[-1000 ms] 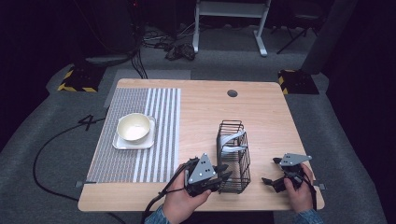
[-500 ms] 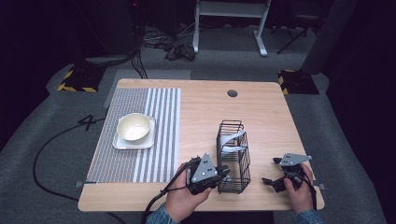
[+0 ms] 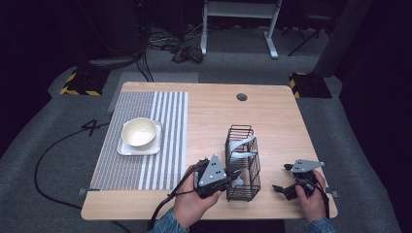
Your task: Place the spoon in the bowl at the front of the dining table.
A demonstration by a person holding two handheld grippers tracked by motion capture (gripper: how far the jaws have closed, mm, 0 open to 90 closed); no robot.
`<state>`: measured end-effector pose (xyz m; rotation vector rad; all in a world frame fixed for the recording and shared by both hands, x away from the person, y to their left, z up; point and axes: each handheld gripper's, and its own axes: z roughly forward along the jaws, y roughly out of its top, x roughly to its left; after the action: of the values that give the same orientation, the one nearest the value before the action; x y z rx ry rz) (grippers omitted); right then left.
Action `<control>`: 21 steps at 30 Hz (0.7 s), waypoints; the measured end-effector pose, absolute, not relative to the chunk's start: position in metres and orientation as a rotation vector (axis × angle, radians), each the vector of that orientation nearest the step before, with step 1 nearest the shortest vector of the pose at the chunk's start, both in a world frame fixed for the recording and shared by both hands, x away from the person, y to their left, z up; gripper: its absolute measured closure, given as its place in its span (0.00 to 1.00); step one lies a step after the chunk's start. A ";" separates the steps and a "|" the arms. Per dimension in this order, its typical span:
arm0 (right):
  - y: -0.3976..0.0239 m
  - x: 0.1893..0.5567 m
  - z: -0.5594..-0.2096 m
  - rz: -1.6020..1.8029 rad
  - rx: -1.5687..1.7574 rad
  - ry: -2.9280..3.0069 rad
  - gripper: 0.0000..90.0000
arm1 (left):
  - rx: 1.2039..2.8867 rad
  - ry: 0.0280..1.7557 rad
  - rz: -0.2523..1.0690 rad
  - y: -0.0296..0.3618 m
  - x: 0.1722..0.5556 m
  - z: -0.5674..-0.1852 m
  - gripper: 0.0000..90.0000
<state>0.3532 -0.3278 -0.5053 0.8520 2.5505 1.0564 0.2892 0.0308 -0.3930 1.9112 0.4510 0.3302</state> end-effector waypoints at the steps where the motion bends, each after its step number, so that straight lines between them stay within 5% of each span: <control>1: -0.328 0.353 -0.505 1.057 0.852 2.550 0.00 | 1.906 0.449 0.333 0.030 0.289 -0.392 0.94; 21: -0.328 0.353 -0.505 1.057 0.848 2.549 0.00 | 1.820 0.412 0.374 0.034 0.288 -0.358 0.94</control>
<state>0.3534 -0.3278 -0.5053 0.8484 2.5494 1.0574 0.2881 0.0337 -0.3575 1.8198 0.4115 0.3736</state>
